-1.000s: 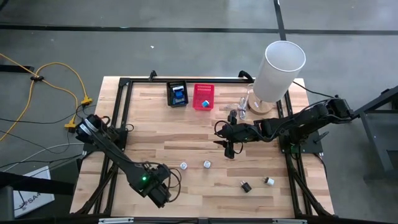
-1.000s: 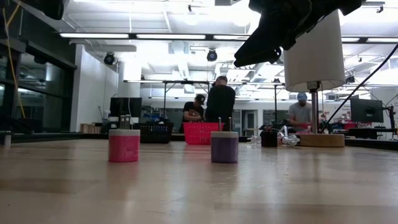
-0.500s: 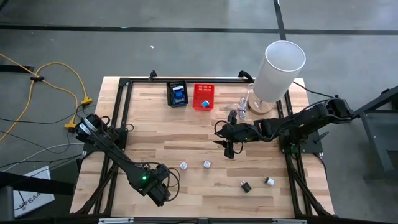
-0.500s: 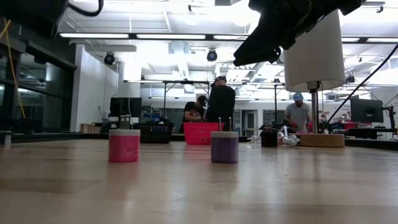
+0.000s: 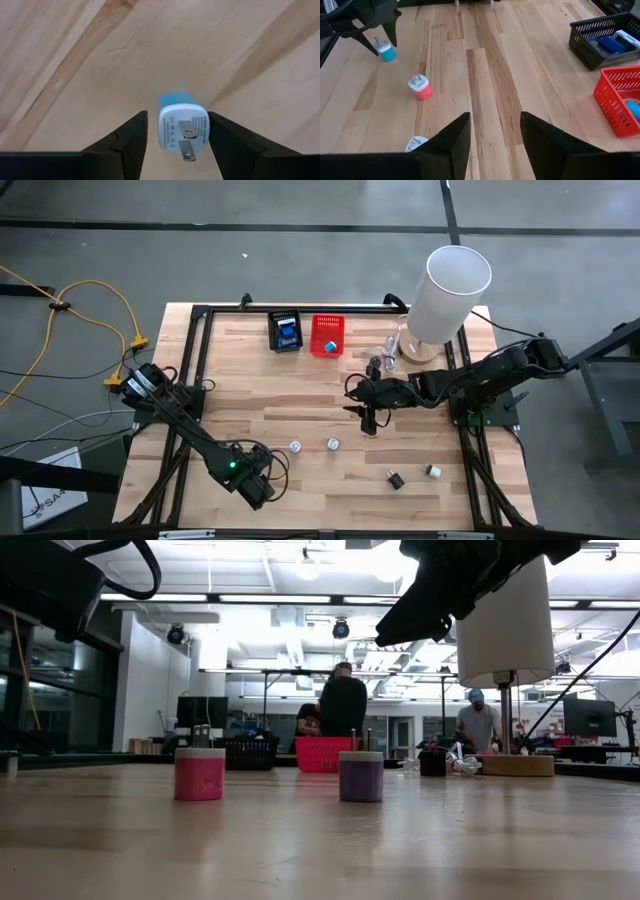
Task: Pick & Place Office items
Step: Put the blue charger adapter into the red basket
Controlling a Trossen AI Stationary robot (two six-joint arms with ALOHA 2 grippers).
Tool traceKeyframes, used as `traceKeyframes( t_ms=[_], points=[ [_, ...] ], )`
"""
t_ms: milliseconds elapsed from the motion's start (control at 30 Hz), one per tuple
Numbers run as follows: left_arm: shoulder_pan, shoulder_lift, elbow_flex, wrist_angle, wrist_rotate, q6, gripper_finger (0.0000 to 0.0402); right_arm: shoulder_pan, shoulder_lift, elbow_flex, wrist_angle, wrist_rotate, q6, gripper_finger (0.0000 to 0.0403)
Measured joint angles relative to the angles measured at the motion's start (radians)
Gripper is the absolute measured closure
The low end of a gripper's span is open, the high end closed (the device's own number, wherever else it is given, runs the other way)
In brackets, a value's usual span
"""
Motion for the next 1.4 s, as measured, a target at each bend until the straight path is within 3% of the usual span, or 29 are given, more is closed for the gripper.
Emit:
traceKeyframes(
  t_ms=[733, 1033, 1400],
  points=[
    [0.0, 0.0, 0.0, 0.0, -0.001, 0.0, 0.0209, 0.0, 0.0, 0.0, 0.0, 0.0, 0.0, 0.0243],
    [0.0, 0.0, 0.0, 0.0, -0.001, 0.0, 0.027, 0.0, 0.0, 0.0, 0.0, 0.0, 0.0, 0.0243],
    [0.0, 0.0, 0.001, 0.0, -0.002, 0.0, 0.0261, 0.0, 0.0, 0.0, 0.0, 0.0, 0.0, 0.0243]
  ],
)
